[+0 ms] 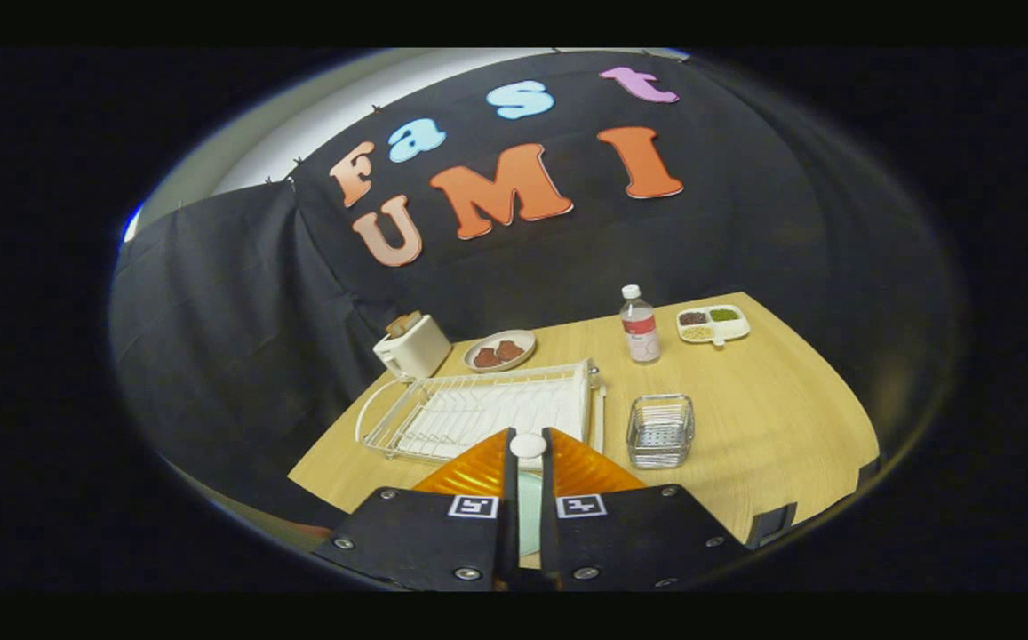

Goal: Take the plate from the dish rack, then take the spoon from the basket and place it into the plate.

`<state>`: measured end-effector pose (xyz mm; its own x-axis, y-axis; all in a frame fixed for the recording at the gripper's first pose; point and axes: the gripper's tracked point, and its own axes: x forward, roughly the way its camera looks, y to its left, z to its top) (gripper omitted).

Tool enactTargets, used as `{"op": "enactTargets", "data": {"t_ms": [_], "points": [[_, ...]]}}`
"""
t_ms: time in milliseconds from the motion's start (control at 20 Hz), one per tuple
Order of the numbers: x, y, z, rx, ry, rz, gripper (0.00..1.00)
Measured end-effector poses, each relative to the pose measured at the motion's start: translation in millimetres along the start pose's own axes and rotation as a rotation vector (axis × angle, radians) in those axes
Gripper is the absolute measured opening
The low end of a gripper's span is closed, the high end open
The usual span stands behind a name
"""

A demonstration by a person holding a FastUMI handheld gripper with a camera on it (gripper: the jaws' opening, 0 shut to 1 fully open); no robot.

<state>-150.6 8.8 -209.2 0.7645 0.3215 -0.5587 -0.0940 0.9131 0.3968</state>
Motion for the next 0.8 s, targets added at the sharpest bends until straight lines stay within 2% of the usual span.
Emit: {"op": "enactTargets", "data": {"t_ms": [100, 350, 800], "points": [[7.3, 13.7, -15.8, -0.017, 0.043, 0.043, 0.10], [31.6, 25.1, -60.7, -0.057, 0.157, 0.087, 0.10], [62.5, 45.9, -107.6, -0.117, 0.230, 0.146, 0.10]]}}
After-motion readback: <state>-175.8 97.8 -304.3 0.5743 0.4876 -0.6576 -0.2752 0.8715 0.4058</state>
